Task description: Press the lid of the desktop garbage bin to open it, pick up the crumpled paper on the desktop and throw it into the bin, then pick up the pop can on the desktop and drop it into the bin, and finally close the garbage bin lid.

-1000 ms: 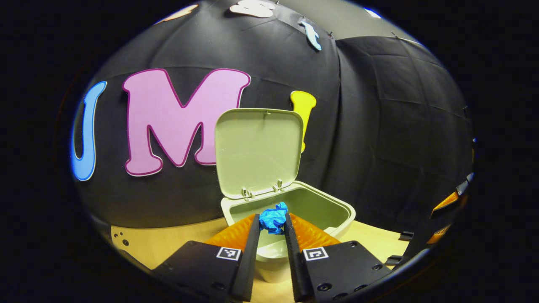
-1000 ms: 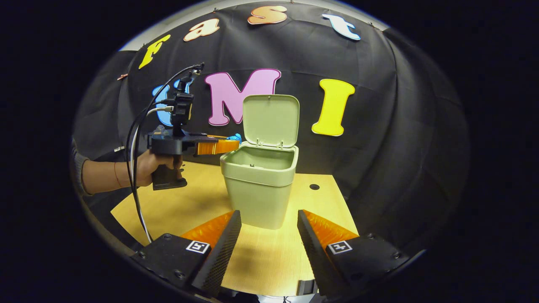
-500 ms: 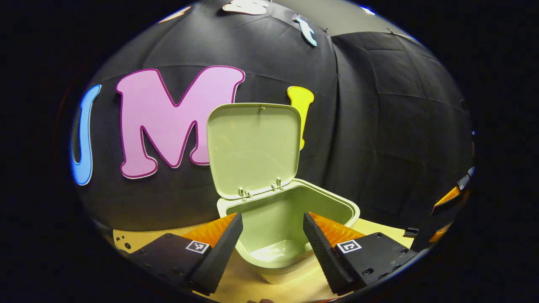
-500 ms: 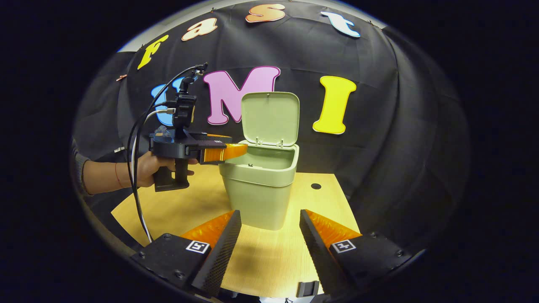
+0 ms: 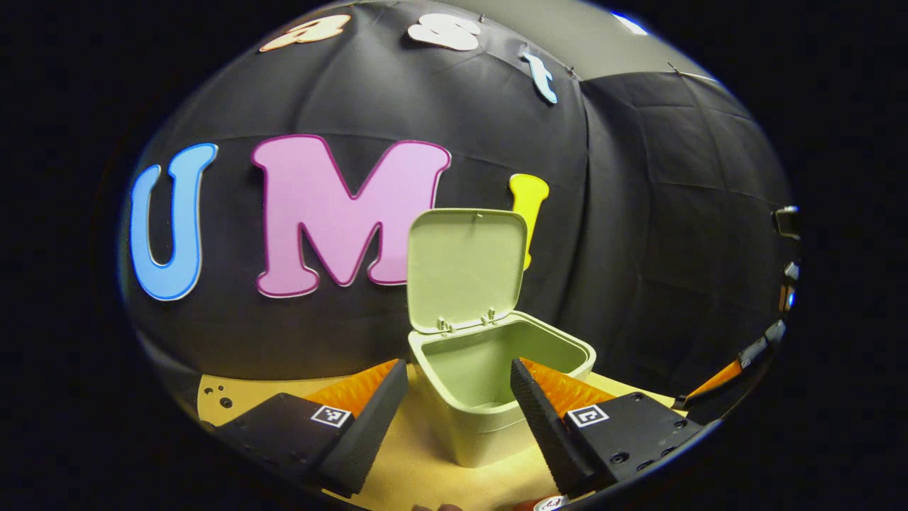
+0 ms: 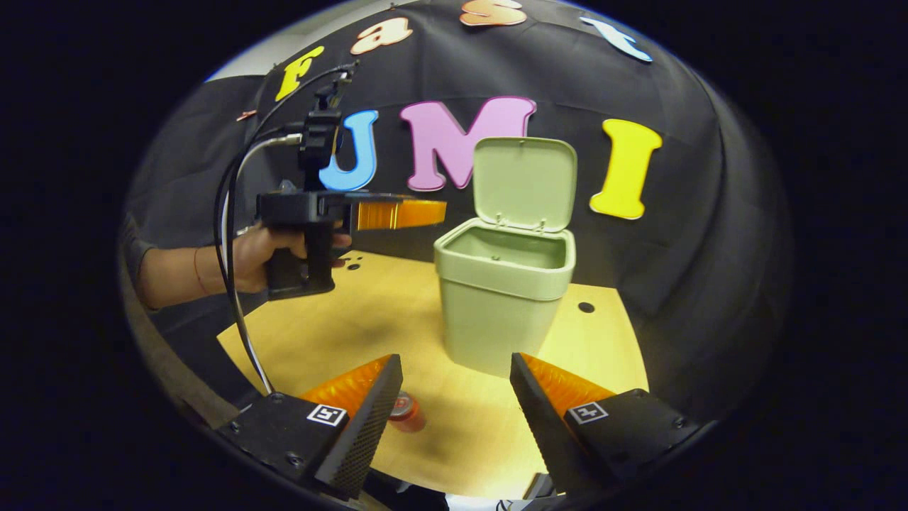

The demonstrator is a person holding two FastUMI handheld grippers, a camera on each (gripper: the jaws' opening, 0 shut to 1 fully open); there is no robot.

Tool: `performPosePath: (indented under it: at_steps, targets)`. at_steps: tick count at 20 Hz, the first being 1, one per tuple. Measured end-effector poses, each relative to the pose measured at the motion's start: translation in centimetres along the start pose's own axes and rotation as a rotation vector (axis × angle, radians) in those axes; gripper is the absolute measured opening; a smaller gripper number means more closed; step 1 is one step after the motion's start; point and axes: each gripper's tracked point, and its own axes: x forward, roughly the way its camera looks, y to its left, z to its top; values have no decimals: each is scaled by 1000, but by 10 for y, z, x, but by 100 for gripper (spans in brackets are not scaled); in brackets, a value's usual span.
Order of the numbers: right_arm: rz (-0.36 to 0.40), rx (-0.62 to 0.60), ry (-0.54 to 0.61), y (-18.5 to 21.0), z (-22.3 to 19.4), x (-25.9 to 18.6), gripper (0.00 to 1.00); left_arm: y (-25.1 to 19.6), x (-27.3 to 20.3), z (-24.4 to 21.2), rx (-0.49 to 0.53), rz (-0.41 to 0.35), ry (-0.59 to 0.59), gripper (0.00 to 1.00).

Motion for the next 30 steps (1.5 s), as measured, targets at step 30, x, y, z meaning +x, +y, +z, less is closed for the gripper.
performPosePath:
  at_steps: [30]
  targets:
    - [207, -182, 389, 77, -158, 109, 98, 113, -197, -42, -120, 377, 1, 95]
